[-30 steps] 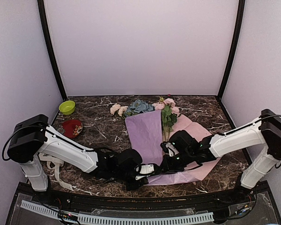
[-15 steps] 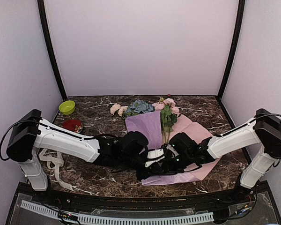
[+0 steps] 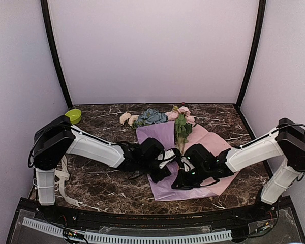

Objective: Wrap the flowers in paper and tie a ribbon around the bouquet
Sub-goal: Press the fold line of the 2/3-folded wrapping paper, then pick up the right corner of the flattened wrapping paper from the center of the board, then fold the right corner of the flattened wrapping paper into a 2/3-folded wrapping paper.

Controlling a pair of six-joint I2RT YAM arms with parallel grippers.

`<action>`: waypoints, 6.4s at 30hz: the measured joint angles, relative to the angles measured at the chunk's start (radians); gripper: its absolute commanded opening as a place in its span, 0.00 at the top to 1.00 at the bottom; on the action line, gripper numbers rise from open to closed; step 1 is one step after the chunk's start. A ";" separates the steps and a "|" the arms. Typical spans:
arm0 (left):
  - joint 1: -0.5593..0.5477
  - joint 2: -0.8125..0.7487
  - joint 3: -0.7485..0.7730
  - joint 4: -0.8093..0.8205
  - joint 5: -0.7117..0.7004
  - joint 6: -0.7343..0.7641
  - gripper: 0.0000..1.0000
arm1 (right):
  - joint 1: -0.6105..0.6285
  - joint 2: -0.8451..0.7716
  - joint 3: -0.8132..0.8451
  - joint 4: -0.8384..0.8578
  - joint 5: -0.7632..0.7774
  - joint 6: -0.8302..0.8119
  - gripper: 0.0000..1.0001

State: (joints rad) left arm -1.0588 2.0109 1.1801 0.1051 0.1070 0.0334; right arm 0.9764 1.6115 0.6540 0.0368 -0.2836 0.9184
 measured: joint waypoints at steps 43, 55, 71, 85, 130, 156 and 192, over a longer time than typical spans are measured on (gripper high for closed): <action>-0.001 0.050 0.056 -0.017 0.071 0.047 0.87 | -1.252 -0.246 -0.058 -0.399 -0.137 -0.371 0.27; -0.001 0.051 0.056 -0.017 0.072 0.057 0.87 | -1.064 -0.404 -0.029 -0.604 -0.058 -0.309 0.24; 0.000 0.055 0.063 -0.024 0.076 0.071 0.87 | -0.130 -0.637 0.060 -0.890 0.340 0.605 0.40; 0.000 0.069 0.084 -0.032 0.095 0.093 0.87 | 0.041 -0.453 -0.041 -0.721 0.299 1.130 0.41; 0.000 0.087 0.114 -0.051 0.112 0.113 0.87 | -0.029 -0.401 -0.083 -0.708 0.372 0.969 1.00; 0.010 0.098 0.112 -0.016 0.159 0.063 0.88 | 0.391 -0.071 0.455 -0.799 0.891 0.121 1.00; 0.298 -0.313 -0.168 -0.004 0.195 -0.278 0.52 | 0.504 0.209 0.372 -0.481 0.822 -0.492 1.00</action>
State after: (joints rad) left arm -0.7605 1.6978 1.0119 0.1009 0.3016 -0.2447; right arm 1.4803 1.8210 1.0260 -0.4446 0.5385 0.4267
